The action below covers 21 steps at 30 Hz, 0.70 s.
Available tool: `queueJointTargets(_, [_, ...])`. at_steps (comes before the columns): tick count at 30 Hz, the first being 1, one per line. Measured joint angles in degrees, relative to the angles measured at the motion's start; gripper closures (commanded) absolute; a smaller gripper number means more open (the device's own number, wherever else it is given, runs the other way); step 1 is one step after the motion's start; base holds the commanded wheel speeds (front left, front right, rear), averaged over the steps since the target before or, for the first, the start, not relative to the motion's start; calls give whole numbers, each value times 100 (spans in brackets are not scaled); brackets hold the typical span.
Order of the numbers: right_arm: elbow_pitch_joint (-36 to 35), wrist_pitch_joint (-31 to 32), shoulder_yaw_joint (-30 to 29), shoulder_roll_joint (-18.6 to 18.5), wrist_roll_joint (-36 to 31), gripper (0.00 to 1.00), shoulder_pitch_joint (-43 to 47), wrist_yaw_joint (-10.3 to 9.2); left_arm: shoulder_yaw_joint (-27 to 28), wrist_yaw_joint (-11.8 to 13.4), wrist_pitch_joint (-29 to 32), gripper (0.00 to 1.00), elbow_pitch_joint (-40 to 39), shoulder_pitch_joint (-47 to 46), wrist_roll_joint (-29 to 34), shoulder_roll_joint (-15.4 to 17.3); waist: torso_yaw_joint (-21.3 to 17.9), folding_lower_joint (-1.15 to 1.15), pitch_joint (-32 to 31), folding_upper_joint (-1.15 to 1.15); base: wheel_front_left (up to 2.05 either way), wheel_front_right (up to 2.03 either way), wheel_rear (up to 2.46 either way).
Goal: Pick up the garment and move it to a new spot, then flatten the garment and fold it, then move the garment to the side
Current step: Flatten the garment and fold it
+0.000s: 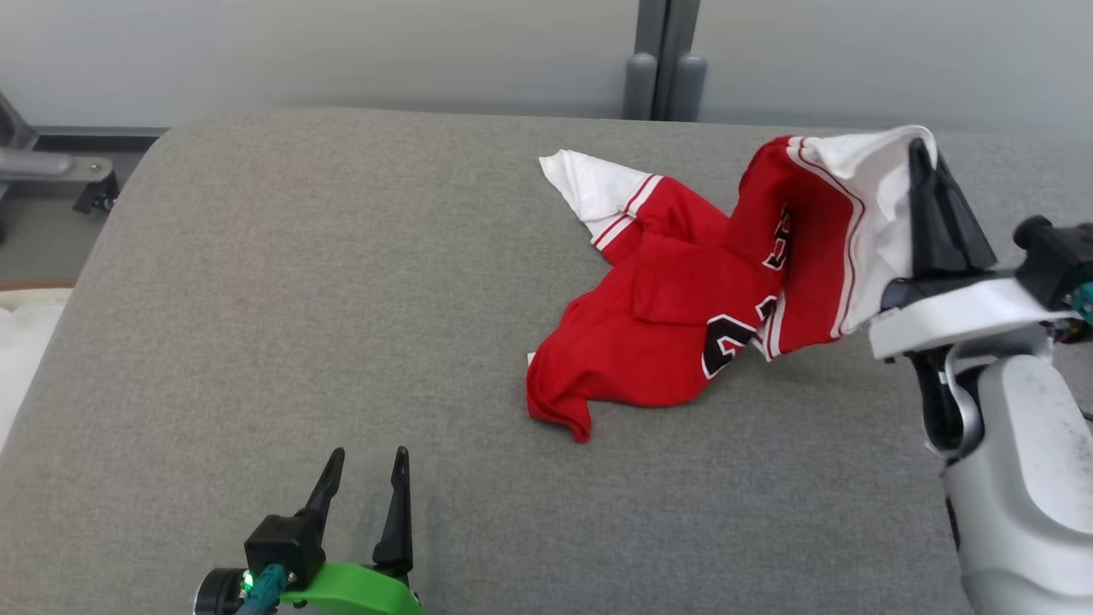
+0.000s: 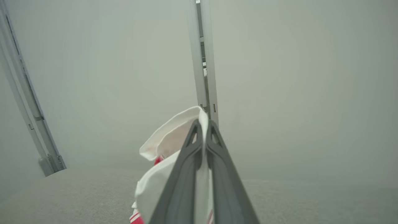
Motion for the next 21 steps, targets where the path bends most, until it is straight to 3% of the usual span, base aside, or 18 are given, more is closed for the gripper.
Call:
queueJointTargets(8, [475,1,-826,-201,-314,99,971,0,-31,-12,0,0,9,21,5,-1,-401,0,-72,0,0,0,0])
queueJointTargets(9, [577,1,-921,-221,-412,86,1046,0,-41,-22,0,0,14,19,18,-1,-447,0,-68,0,0,0,0])
queueJointTargets(11, [737,1,-1081,-210,-488,49,1136,-1,-63,-32,0,0,20,15,37,-1,-522,0,-53,0,0,0,0])
queueJointTargets(12, [799,1,-1111,-224,-623,0,1189,0,-74,-45,0,0,33,8,43,-1,-557,0,-43,0,0,0,0])
queueJointTargets(21, [864,1,-1540,-91,-1078,0,1311,0,-151,-91,0,0,75,-77,80,-1,-725,0,81,0,0,0,0])
